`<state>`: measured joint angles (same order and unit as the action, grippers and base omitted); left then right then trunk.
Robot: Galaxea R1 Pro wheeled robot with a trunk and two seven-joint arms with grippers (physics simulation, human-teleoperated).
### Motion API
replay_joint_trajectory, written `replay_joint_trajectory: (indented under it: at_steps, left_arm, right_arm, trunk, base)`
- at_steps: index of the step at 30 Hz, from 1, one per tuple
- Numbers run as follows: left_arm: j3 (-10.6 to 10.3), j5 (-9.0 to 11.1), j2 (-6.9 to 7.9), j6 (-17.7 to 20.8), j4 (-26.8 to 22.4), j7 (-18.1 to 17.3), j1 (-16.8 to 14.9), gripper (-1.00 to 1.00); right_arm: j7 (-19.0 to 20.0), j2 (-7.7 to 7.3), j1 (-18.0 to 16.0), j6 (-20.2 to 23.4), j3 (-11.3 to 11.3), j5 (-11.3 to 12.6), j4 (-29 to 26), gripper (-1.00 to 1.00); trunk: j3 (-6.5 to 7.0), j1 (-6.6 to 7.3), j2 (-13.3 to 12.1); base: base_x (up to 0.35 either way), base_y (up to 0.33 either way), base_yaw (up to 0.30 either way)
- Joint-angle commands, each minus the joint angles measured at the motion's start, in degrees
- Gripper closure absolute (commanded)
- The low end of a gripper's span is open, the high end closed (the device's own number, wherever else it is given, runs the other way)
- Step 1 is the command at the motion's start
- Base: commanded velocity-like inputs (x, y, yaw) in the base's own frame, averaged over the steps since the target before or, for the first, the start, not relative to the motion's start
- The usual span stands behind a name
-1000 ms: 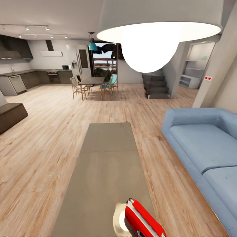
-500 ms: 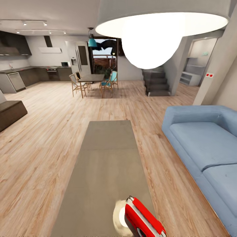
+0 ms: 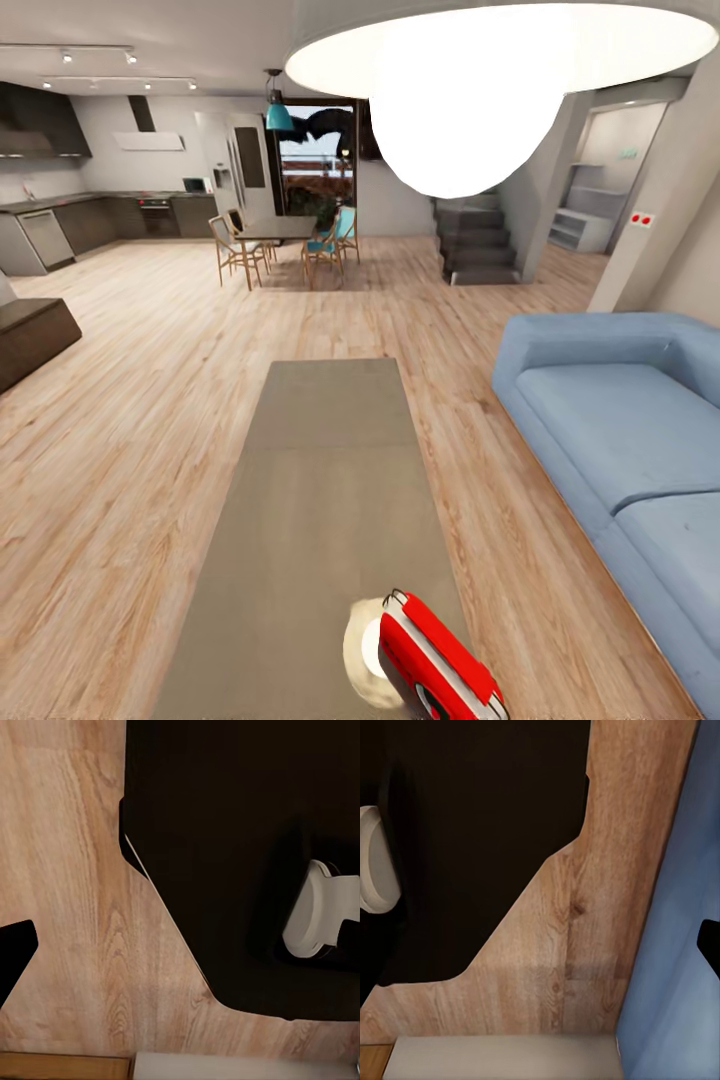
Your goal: Turn on the radio receiver that's on the table in the living room.
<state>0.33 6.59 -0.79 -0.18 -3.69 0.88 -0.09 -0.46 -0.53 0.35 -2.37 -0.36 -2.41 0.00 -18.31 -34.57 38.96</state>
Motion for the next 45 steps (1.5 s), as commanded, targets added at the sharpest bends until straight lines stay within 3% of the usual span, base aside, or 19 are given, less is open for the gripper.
replay_joint_trajectory:
  at_steps: [1, 45]
  left_arm:
    - [0.0, 0.0, 0.00, 0.0, 0.0, 0.0, 0.0, -1.00]
    - [0.0, 0.0, 0.00, 0.0, 0.0, 0.0, 0.0, -1.00]
  right_arm:
    - [0.0, 0.00, 0.0, 0.0, 0.0, 0.0, 0.0, -1.00]
    - [0.0, 0.00, 0.0, 0.0, 0.0, 0.0, 0.0, -1.00]
  trunk:
    - [-0.10, 0.00, 0.0]
    - [-4.14, 0.00, 0.0]
  base:
    - [0.000, 0.000, 0.000]
    - [0.000, 0.000, 0.000]
